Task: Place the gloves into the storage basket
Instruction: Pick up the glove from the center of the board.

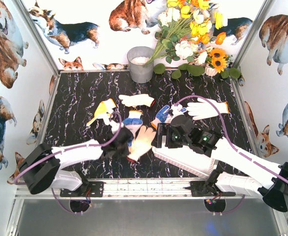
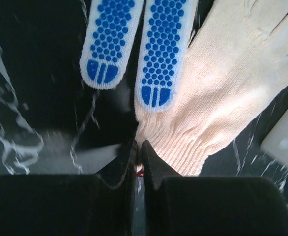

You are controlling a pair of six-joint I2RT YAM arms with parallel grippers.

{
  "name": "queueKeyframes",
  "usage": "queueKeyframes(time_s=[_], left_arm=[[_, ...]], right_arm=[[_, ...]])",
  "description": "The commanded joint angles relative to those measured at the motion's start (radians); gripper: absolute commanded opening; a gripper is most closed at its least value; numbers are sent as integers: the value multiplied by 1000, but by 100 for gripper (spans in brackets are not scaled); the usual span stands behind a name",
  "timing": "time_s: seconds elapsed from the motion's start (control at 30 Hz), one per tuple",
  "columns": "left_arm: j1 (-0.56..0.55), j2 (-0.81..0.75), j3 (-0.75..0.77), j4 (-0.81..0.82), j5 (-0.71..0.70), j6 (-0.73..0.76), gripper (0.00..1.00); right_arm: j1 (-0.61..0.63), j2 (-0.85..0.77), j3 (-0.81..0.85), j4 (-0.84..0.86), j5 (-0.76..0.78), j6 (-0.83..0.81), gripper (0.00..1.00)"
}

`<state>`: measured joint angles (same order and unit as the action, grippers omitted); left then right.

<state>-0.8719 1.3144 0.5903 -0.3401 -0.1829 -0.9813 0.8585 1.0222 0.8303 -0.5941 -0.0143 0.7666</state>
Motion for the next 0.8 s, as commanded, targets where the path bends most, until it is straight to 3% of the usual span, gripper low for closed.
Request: queueKeyframes(time_s=[0.0,0.27,0.57,0.77], left_arm=[[143,62,88,131,57,115,0],[309,222,346,176,225,208,0],[341,83,548,51,371,219,0],[341,-28,614,-26,370,186,0]], right_arm=[[8,-41,19,38,41,13,81],[8,-65,12,21,67,44,81],[7,-108,22,52,117,162,82],[7,-159,-52,319,127,405,82]])
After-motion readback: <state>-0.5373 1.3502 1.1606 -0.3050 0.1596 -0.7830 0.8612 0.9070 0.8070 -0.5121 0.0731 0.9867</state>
